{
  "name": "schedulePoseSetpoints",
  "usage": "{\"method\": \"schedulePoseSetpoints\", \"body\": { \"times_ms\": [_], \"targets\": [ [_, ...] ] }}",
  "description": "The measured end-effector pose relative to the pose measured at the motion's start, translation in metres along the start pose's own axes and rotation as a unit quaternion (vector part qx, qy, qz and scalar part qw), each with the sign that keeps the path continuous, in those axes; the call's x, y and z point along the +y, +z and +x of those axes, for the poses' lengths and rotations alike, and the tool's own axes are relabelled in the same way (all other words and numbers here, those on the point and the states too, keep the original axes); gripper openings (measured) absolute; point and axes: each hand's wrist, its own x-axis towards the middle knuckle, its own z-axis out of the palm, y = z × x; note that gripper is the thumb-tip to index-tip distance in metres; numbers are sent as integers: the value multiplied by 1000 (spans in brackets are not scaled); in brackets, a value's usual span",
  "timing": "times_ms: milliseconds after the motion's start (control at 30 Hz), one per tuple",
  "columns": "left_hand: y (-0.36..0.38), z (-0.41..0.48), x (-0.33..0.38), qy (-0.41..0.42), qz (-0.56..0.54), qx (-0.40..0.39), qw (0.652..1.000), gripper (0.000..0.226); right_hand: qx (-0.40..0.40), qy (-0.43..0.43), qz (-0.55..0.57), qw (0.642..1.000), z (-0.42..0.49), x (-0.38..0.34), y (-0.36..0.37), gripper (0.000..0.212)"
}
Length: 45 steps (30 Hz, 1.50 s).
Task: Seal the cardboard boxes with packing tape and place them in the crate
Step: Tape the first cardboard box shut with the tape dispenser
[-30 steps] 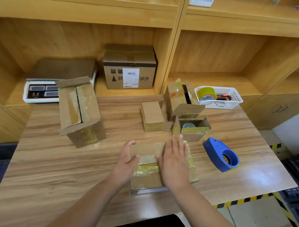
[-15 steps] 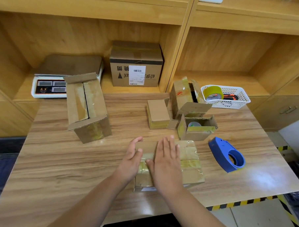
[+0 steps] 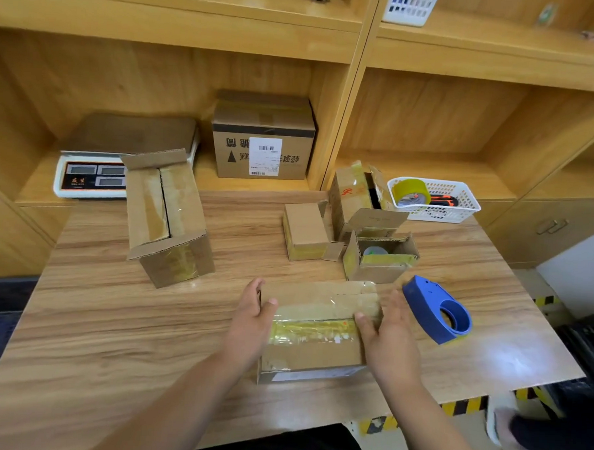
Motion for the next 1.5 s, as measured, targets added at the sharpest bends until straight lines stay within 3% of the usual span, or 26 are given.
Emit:
{"method": "schedulePoseSetpoints", "body": {
  "times_ms": [133,200,567,733,833,933,967,1033,1100,1267,1500],
  "targets": [
    [5,-12,-3,-58,-33,21,998,91,-43,81,31,995,-2,-5,4,90],
    [9,-16,-5,-81,-14,26,996,96,-59,89,19,994,0,-5,5,85],
    [19,-17,-7,-87,-13,38,995,62,4,77,-8,997,4,-3,9,30],
    [22,-21,-10,-7,-25,68,997,52,41,91,53,994,6,2,13,29],
    [21,-23,-12,65,41,110,991,50,49,124,108,985,7,1,9,31],
    [17,-19,-12,128,224,113,960,57,6,128,71,989,10,-3,0,37],
    [15,-16,-9,149,310,117,932,65,-31,120,4,992,12,-8,-1,49],
    [13,-7,0,195,439,104,871,76,-78,92,-100,988,11,-20,5,99],
    [15,2,11,198,493,62,845,65,-60,47,-152,985,8,-33,16,119],
    [25,8,15,180,503,61,843,63,-45,36,-193,980,14,-34,23,110],
    [25,15,11,182,493,71,848,58,-73,20,-100,992,28,-15,7,82]
  ]
}}
